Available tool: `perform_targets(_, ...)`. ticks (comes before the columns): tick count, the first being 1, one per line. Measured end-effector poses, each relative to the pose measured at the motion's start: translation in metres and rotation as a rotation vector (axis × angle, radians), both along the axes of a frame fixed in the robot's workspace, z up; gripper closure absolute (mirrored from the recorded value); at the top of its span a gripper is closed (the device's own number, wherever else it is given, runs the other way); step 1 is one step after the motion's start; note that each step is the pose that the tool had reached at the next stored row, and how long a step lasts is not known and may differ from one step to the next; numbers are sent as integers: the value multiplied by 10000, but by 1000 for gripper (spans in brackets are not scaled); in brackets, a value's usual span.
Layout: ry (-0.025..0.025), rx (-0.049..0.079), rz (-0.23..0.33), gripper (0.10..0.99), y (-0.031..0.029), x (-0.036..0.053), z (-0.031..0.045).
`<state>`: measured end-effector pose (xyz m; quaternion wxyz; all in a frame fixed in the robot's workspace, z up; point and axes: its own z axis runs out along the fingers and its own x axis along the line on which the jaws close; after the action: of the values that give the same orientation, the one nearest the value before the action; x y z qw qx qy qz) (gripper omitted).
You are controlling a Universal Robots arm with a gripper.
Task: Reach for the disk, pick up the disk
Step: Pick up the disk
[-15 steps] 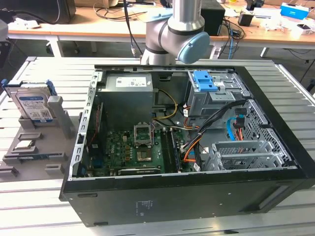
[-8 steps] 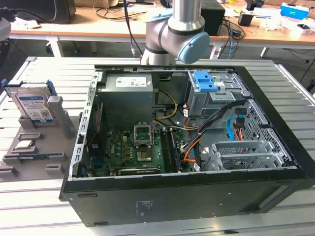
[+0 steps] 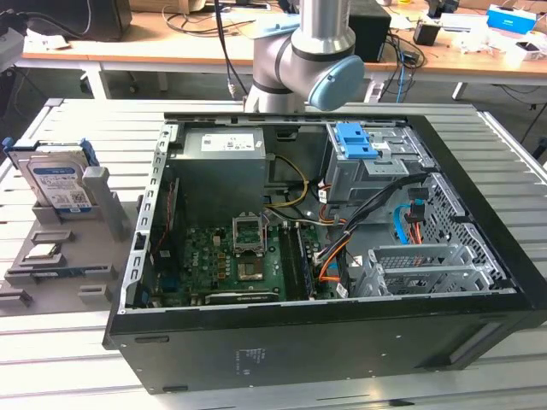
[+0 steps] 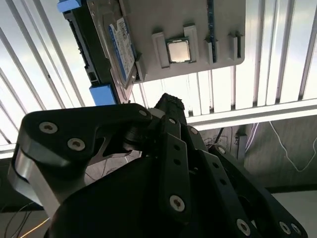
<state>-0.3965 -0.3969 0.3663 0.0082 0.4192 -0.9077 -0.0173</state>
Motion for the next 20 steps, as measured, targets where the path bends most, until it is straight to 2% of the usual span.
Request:
perform_targets(6, 0, 0, 670, 980, 0, 0, 0)
perform_targets(9, 0, 0, 1389, 980, 0, 0, 0)
perform_targets(15, 0, 0, 2052, 980, 0, 0, 0)
perform_targets(20, 0, 0, 2835, 980, 0, 0, 0)
